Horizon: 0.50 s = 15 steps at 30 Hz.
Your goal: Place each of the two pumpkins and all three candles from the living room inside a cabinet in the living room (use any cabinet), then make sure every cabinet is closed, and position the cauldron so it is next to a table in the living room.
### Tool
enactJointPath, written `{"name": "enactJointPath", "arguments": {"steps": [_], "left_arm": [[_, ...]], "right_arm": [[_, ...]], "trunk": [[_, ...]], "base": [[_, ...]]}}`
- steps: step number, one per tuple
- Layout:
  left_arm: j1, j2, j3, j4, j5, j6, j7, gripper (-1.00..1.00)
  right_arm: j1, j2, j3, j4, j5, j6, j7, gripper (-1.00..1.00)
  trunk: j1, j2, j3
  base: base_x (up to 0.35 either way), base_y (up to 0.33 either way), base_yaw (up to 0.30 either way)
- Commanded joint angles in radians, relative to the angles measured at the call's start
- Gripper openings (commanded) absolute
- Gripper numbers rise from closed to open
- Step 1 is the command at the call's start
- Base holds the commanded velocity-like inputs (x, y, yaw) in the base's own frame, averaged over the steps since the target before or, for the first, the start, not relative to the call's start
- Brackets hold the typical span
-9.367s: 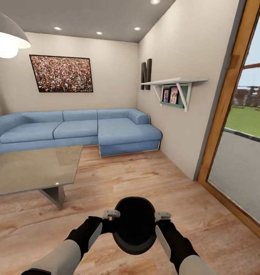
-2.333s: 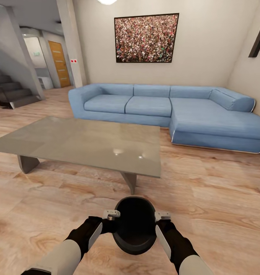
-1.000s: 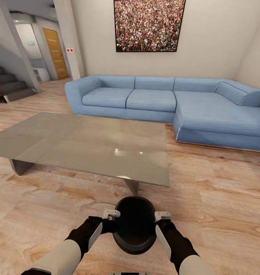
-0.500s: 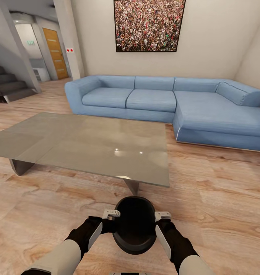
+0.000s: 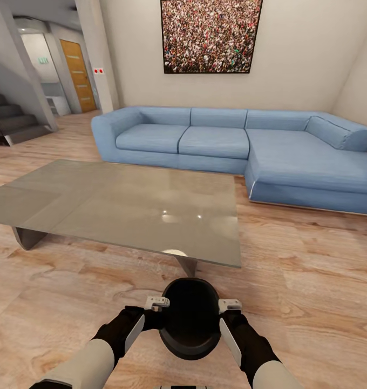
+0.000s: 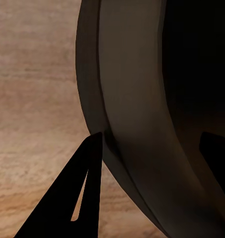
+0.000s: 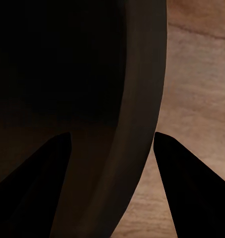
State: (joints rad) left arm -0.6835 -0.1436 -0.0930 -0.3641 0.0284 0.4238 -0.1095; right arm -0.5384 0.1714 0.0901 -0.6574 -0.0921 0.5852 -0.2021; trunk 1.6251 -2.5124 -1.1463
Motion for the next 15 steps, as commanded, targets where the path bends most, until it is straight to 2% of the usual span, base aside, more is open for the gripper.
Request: {"name": "enactJointPath", "arguments": {"steps": [1,8,15], "left_arm": [[-0.001,-0.001,-0.009,-0.002,0.018,0.006,0.001,-1.0],[-0.001,-0.001,-0.01,-0.002,0.018,0.006,0.002,-1.0],[0.0,-0.001,-0.01,-0.002,0.018,0.006,0.002,-1.0]], "right_arm": [[0.0,0.003,0.026,-0.001,-0.038,-0.001,-0.007,-1.0],[0.0,0.003,0.026,-0.001,-0.038,-0.001,-0.007,-1.0],[0.0,0.003,0.026,-0.001,-0.038,-0.001,-0.007,-1.0]], "trunk": [[0.0,0.0,-0.001],[0.0,0.0,-0.001],[0.0,0.0,-0.001]], "base": [[0.0,0.0,0.0],[0.095,0.052,0.0],[0.03,0.012,0.0]]}}
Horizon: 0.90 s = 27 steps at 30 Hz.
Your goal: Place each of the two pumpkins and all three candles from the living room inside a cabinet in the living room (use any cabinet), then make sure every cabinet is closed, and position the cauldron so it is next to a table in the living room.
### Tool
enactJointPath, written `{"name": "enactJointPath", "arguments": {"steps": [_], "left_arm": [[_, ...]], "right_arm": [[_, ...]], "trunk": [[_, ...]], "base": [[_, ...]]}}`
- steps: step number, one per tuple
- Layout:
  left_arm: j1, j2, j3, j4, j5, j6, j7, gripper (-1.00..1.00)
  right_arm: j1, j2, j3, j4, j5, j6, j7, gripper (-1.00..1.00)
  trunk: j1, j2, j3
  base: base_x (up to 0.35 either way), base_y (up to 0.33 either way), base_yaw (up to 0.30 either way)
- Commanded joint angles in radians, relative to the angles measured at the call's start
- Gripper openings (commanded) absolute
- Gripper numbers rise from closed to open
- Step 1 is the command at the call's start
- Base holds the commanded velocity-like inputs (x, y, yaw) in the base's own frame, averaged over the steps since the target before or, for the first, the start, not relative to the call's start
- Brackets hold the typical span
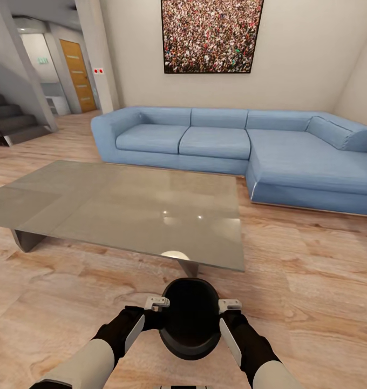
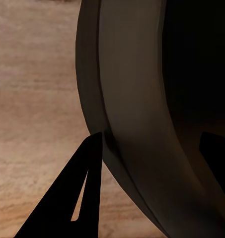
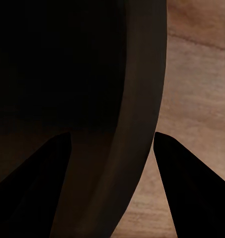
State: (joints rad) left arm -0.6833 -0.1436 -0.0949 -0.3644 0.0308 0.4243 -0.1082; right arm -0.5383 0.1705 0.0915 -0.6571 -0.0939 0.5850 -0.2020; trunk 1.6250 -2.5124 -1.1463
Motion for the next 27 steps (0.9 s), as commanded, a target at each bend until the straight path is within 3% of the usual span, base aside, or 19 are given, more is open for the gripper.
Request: {"name": "enactJointPath", "arguments": {"steps": [1,11,20,27], "left_arm": [[0.0,0.0,-0.008,-0.002,0.015,0.006,0.001,-1.0],[-0.001,0.001,-0.007,-0.002,0.015,0.005,0.001,-1.0],[-0.001,-0.001,-0.007,-0.002,0.015,0.005,0.001,-1.0],[0.0,0.0,-0.007,-0.002,0.015,0.005,0.001,-1.0]], "right_arm": [[0.0,0.004,0.025,-0.001,-0.037,-0.001,-0.007,-1.0],[0.0,0.004,0.025,-0.001,-0.037,-0.001,-0.007,-1.0],[0.0,0.004,0.025,-0.001,-0.037,-0.001,-0.007,-1.0],[0.0,0.004,0.025,-0.001,-0.037,-0.001,-0.007,-1.0]], "trunk": [[0.0,0.0,-0.001],[0.0,0.0,-0.001],[0.004,-0.003,-0.036],[0.004,-0.003,-0.036]], "base": [[0.026,0.003,0.0],[0.006,0.001,0.0],[0.0,0.0,0.0],[0.0,0.0,0.0]]}}
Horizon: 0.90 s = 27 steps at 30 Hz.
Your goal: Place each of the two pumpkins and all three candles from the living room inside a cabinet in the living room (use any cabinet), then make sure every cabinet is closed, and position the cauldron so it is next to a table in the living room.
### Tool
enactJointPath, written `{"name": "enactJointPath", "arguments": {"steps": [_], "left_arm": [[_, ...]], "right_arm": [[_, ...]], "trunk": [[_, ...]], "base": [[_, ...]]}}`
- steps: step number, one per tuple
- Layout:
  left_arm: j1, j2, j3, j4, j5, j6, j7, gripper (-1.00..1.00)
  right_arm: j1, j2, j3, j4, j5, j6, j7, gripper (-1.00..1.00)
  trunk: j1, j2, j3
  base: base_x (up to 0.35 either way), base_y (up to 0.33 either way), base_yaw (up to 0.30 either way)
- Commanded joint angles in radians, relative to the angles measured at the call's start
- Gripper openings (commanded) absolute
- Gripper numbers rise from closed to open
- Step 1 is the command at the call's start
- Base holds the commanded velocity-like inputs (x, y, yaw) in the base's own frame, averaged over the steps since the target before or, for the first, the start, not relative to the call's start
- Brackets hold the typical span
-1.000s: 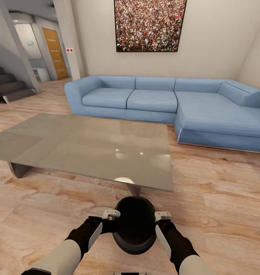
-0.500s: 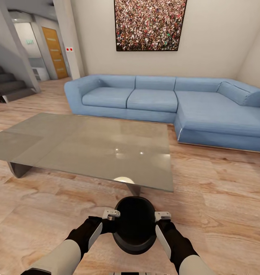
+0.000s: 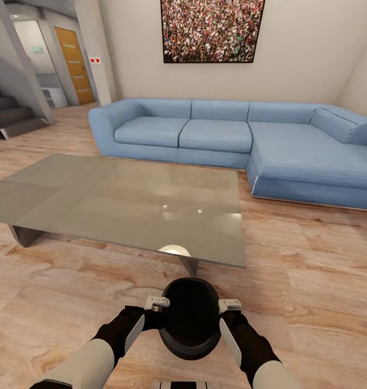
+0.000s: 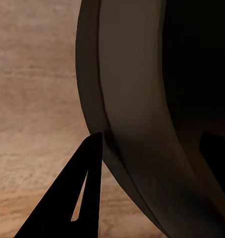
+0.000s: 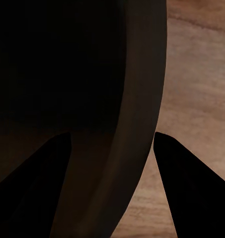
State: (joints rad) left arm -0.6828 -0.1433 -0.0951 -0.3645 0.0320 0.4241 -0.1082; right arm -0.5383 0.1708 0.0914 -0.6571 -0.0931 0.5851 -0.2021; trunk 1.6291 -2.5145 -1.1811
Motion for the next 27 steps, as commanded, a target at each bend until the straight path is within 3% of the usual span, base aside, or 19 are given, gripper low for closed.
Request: {"name": "enactJointPath", "arguments": {"steps": [1,6,10,27], "left_arm": [[-0.001,-0.001,-0.007,-0.002,0.014,0.005,0.001,-1.0],[-0.001,-0.001,-0.007,-0.002,0.014,0.005,0.001,-1.0],[-0.001,-0.001,-0.007,-0.002,0.014,0.005,0.001,-1.0],[-0.001,-0.001,-0.008,-0.002,0.014,0.006,0.0,-1.0]], "right_arm": [[0.0,0.004,0.025,-0.001,-0.037,-0.001,-0.007,-1.0],[0.0,0.004,0.025,-0.001,-0.037,0.0,-0.007,-1.0],[0.0,0.004,0.025,-0.001,-0.037,-0.001,-0.007,-1.0],[0.0,0.004,0.025,-0.001,-0.037,-0.001,-0.007,-1.0]], "trunk": [[0.0,0.0,-0.001],[0.0,0.0,-0.001],[0.001,-0.001,-0.016],[0.001,-0.001,-0.016]], "base": [[0.0,0.0,0.0],[0.0,0.0,0.0],[0.0,0.0,0.0],[0.034,0.014,0.0]]}}
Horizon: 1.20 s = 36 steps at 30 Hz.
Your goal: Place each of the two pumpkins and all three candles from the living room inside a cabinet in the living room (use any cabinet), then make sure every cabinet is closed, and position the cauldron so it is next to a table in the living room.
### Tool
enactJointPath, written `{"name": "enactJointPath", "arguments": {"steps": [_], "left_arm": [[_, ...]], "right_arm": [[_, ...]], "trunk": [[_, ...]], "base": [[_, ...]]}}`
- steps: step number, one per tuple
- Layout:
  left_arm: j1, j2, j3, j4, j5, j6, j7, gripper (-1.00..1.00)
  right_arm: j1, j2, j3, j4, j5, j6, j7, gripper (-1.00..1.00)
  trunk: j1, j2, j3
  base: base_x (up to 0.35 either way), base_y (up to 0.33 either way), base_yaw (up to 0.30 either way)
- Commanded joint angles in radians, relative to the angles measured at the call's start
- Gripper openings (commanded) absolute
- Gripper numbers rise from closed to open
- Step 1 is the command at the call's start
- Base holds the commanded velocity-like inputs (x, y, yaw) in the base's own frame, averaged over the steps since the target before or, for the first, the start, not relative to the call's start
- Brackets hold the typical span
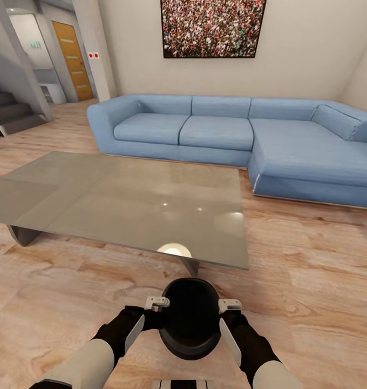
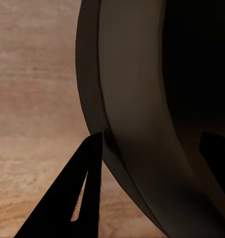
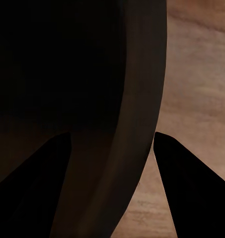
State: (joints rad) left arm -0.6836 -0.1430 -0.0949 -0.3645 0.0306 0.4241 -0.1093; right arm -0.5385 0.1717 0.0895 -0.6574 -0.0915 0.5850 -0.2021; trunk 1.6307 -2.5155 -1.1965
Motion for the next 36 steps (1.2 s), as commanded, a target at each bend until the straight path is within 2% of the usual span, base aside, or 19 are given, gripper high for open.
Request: {"name": "enactJointPath", "arguments": {"steps": [1,10,12,19,21,30,31,32,36], "left_arm": [[-0.001,-0.001,-0.008,-0.002,0.015,0.005,0.001,-1.0],[-0.001,-0.001,-0.008,-0.002,0.015,0.005,0.001,-1.0],[0.0,-0.001,-0.008,-0.002,0.015,0.005,0.001,-1.0],[0.0,0.0,-0.007,-0.002,0.015,0.005,0.001,-1.0],[0.0,-0.001,-0.007,-0.002,0.015,0.005,0.001,-1.0],[0.001,0.0,-0.008,-0.002,0.015,0.005,0.0,-1.0],[0.0,0.0,-0.008,-0.002,0.015,0.005,0.0,1.0],[0.0,0.0,-0.008,-0.002,0.015,0.005,0.0,1.0],[0.0,0.0,-0.008,-0.002,0.015,0.005,0.0,1.0]], "right_arm": [[0.0,0.003,0.027,-0.001,-0.039,-0.001,-0.007,-1.0],[0.0,0.003,0.027,-0.001,-0.039,-0.001,-0.007,-1.0],[0.0,0.003,0.027,-0.001,-0.039,-0.001,-0.007,-1.0],[0.0,0.003,0.027,-0.001,-0.039,-0.001,-0.006,-1.0],[0.0,0.003,0.027,-0.001,-0.039,-0.001,-0.006,-1.0],[0.0,0.003,0.027,-0.001,-0.039,-0.001,-0.007,-1.0],[0.0,0.003,0.027,-0.001,-0.039,-0.001,-0.007,-1.0],[0.0,0.003,0.027,-0.001,-0.039,-0.001,-0.007,1.0],[0.0,0.003,0.027,-0.001,-0.039,-0.001,-0.007,1.0]], "trunk": [[0.0,0.0,-0.001],[0.0,0.0,-0.001],[0.001,-0.001,-0.008],[0.001,-0.001,-0.008],[0.002,-0.001,-0.016],[0.002,-0.001,-0.016],[0.002,-0.001,-0.016],[0.002,-0.001,-0.016],[0.002,-0.001,-0.016]], "base": [[0.081,0.033,0.0],[0.02,0.008,0.0],[0.002,0.001,0.0],[0.0,0.0,0.0],[0.0,0.0,0.0],[0.0,0.0,0.0],[0.0,0.0,0.0],[0.0,0.0,0.0],[0.0,0.0,0.0]]}}
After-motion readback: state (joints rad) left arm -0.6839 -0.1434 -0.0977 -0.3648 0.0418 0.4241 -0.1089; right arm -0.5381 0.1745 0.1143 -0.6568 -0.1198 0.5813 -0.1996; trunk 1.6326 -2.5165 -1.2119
